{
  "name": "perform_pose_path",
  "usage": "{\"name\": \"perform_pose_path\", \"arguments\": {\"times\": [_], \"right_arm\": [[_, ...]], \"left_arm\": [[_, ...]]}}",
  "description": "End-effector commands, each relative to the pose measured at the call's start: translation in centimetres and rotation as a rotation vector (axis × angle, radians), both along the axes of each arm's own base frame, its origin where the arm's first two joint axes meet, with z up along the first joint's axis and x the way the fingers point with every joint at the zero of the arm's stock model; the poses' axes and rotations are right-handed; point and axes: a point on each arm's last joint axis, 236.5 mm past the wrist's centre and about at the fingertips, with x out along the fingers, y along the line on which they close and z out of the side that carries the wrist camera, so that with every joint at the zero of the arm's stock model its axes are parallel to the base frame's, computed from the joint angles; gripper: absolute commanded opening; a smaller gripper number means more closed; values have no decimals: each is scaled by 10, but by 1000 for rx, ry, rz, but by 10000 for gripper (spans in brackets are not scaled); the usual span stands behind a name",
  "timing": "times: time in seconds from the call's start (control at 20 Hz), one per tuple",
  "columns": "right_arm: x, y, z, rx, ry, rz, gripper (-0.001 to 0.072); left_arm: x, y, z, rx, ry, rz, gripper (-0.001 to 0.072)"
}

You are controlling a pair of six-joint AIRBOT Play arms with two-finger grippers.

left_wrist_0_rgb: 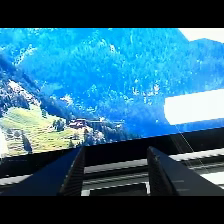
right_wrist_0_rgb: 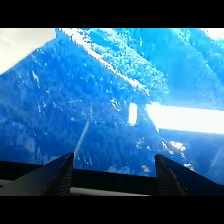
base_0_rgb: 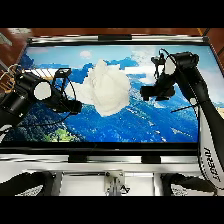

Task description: Fold the shirts.

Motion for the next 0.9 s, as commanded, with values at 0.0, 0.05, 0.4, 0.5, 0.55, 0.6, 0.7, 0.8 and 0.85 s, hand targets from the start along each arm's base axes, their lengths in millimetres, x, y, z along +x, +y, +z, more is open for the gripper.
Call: {"name": "perform_pose_path", "arguments": {"times": [0.0,0.05,0.4,0.5,0.55,0.6,0.7,0.8,0.85], "right_arm": [[27,11,7,60,-111,-66,633],[44,16,13,89,-186,-81,633],[104,43,34,224,-430,-89,633],[103,50,11,234,-367,-92,633],[100,55,-2,243,-325,-84,633],[97,60,-13,254,-286,-80,633],[91,69,-29,274,-229,-55,633],[85,73,-35,278,-198,-25,633],[81,72,-36,275,-184,-21,632]], "left_arm": [[0,0,0,0,0,1,454],[0,0,0,0,0,1,454],[72,-35,-4,-125,-221,-30,650],[96,-33,-37,-175,-174,44,695],[108,-33,-52,-224,-153,90,696],[121,-36,-65,-291,-139,138,696],[144,-50,-81,-428,-137,172,696],[158,-64,-92,-526,-142,182,696],[163,-70,-96,-557,-147,191,696]]}}
